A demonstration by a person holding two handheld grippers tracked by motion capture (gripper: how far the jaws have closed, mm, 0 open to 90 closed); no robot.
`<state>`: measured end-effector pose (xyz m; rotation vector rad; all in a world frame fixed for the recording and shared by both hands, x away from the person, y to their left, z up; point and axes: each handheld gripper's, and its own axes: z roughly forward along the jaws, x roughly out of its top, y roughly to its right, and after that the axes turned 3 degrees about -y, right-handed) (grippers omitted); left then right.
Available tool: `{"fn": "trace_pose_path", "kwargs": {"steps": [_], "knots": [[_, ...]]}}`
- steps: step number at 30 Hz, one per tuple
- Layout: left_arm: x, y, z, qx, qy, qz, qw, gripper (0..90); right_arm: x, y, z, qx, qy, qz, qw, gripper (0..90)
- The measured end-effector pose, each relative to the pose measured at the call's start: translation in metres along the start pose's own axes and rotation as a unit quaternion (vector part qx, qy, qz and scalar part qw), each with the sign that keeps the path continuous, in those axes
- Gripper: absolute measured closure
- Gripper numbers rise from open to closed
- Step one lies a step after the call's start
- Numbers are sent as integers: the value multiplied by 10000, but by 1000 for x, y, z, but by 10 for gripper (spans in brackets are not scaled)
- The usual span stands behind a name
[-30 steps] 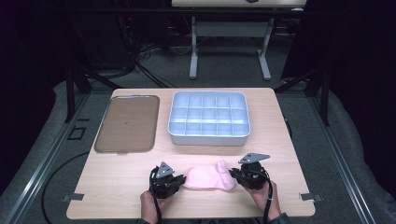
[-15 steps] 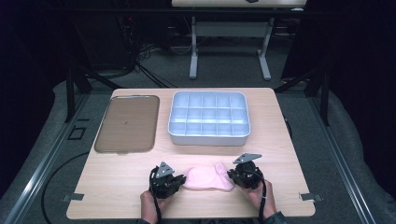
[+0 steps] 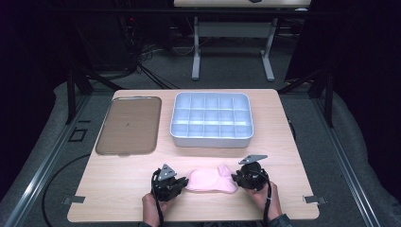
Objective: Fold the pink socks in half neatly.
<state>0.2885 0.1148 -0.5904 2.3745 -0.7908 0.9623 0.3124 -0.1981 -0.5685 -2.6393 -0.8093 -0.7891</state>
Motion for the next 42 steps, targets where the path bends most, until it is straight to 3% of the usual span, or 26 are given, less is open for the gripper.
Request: {"fn": "trace_pose_path", "kwargs": {"steps": [1,3,6,12,21,22,23,25,42], "knots": [[0,0,0,12,-1,8,10000,833,0,1,0,94,-20,7,10000,785],[0,0,0,15,-6,18,10000,833,-1,1,0,131,-15,36,9999,796],[0,0,0,9,-2,6,10000,834,-4,4,0,287,88,270,9992,820],[0,0,0,17,-9,32,10000,836,-4,1,-5,277,181,268,9991,823],[0,0,0,12,-5,7,10000,839,6,-17,-22,-41,306,-128,9994,823],[0,0,0,11,-4,3,10000,839,8,-19,-23,-94,290,-194,9993,822],[0,0,0,10,-6,4,10000,839,9,-21,-25,-294,214,-257,9990,822],[0,0,0,11,-8,18,10000,838,10,-24,-25,-193,260,-301,9990,821],[0,0,0,1,-1,8,10000,837,21,-39,-31,-159,232,-609,9977,821]]}}
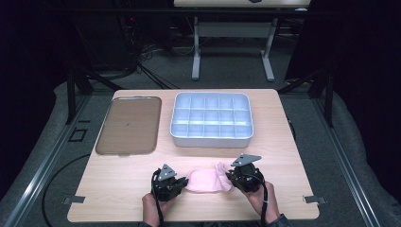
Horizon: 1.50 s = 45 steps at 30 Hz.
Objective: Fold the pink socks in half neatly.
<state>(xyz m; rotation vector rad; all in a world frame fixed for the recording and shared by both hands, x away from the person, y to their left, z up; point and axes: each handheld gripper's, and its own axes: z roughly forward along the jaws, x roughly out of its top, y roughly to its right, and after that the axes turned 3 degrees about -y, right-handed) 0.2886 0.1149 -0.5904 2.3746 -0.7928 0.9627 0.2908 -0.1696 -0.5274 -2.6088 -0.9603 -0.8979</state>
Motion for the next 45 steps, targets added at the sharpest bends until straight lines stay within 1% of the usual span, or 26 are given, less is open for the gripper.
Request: {"fn": "trace_pose_path", "kwargs": {"steps": [5,10,13,15,19,22,23,24,26,27,29,36,37,38,41,45], "knots": [[0,0,0,-5,-4,-5,10000,837,3,-4,0,19,-23,-58,10000,822],[0,0,0,-7,-5,-10,10000,837,6,-7,-3,28,16,-132,9999,822],[0,0,0,-6,-6,-5,10000,837,9,-10,-5,42,22,-220,9997,822],[0,0,0,-6,-7,-3,10000,837,12,-15,-5,40,8,-317,9995,821],[0,0,0,-5,-5,-10,10000,836,15,-20,-3,38,-41,-402,9992,822],[0,0,0,-6,-7,-3,10000,836,18,-24,0,40,-75,-477,9988,822],[0,0,0,-5,-8,-2,10000,836,20,-27,2,75,-96,-521,9986,822],[0,0,0,-6,-6,-2,10000,836,20,-27,2,75,-96,-521,9986,822],[0,0,0,-15,-7,-52,10000,835,23,-30,5,93,-133,-576,9982,822],[0,0,0,-10,-11,-13,10000,835,26,-32,9,117,-166,-613,9979,822],[0,0,0,-14,-17,-52,10000,835,27,-33,11,131,-173,-632,9978,822],[0,-1,0,-34,-9,-58,10000,834,35,-45,25,250,-263,-760,9964,822],[0,-1,0,-39,-8,-64,10000,834,35,-45,25,250,-263,-760,9964,822],[0,-1,0,-46,-3,-77,10000,835,36,-46,27,275,-202,-747,9966,822],[0,-1,0,-44,-12,-64,10000,834,40,-51,32,299,-265,-828,9958,822],[0,-1,0,-48,-2,-75,10000,833,43,-55,36,336,-259,-900,9950,822]]}}
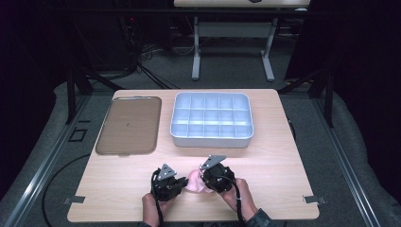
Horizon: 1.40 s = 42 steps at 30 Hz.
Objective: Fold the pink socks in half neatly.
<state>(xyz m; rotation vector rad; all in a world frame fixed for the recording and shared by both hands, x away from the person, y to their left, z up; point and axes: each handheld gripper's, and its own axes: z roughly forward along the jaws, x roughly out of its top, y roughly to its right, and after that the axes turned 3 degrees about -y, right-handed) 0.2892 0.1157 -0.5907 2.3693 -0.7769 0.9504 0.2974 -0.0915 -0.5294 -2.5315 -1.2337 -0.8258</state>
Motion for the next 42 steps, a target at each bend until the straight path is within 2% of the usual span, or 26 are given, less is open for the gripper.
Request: {"fn": "trace_pose_path", "kwargs": {"steps": [9,17,21,24,25,28,30,33,34,39,42], "knots": [[0,0,0,-2,-1,1,10000,832,7,-6,13,89,-46,-130,9999,822],[0,0,0,-3,-6,5,10000,830,8,-7,25,293,13,-74,9995,808],[0,0,0,-7,-2,-4,10000,830,8,-5,25,420,120,-9,9990,770],[0,0,0,-2,-3,4,10000,829,8,-4,24,456,104,18,9989,749],[0,0,0,0,-4,3,10000,827,8,-4,25,457,100,13,9989,702],[0,0,0,10,-9,10,10000,825,7,-5,28,519,18,5,9986,639],[0,0,0,11,-9,13,10000,823,7,-6,26,524,32,-18,9986,572],[0,0,0,19,-10,28,10000,823,6,-7,20,494,269,-33,9984,540],[0,0,0,19,-10,28,10000,823,6,-6,17,483,251,-47,9985,523],[0,1,0,36,-5,28,10000,820,0,-1,7,458,346,45,9983,496],[0,1,0,38,-8,46,10000,820,-6,4,5,484,310,149,9982,506]]}}
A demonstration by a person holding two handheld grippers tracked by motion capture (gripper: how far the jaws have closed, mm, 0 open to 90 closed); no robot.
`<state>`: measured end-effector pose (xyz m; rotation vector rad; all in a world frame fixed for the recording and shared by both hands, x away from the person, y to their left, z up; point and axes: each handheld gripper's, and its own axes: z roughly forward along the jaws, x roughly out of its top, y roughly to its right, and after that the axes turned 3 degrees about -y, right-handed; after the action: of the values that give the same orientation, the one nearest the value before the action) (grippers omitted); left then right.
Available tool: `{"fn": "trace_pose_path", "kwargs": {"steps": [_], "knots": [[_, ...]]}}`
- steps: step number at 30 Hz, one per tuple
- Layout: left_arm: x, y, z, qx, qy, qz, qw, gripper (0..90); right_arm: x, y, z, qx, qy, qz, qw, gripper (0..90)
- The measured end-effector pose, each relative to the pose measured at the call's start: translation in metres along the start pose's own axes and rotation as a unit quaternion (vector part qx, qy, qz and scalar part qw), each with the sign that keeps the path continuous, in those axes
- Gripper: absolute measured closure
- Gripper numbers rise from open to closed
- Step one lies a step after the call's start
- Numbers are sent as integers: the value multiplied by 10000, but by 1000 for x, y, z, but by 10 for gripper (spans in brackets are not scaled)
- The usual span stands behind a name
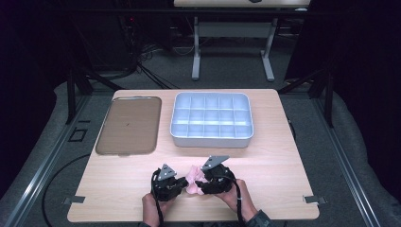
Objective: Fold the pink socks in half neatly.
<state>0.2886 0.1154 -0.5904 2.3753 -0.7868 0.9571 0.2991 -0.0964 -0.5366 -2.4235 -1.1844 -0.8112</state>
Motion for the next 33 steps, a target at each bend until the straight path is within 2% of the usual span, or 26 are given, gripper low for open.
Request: {"fn": "trace_pose_path", "kwargs": {"steps": [5,8,11,15,20,26,33], "knots": [[0,0,0,6,0,12,10000,820,-9,0,13,67,-188,14,9998,507],[0,0,0,3,-2,12,10000,821,-9,-3,20,102,-183,-9,9998,492],[0,0,0,5,8,24,10000,820,-10,-5,29,29,-279,-58,9996,563],[0,-1,0,-37,16,-58,10000,804,-11,-1,28,30,-288,-3,9996,633],[1,-3,-1,-128,-1,-94,9999,740,-11,1,28,90,-271,22,9996,635],[0,-10,-5,-113,-30,-243,9996,679,-13,3,28,165,-258,105,9995,636],[3,-12,-16,-67,102,-300,9995,667,-12,4,28,181,-244,155,9994,639]]}}
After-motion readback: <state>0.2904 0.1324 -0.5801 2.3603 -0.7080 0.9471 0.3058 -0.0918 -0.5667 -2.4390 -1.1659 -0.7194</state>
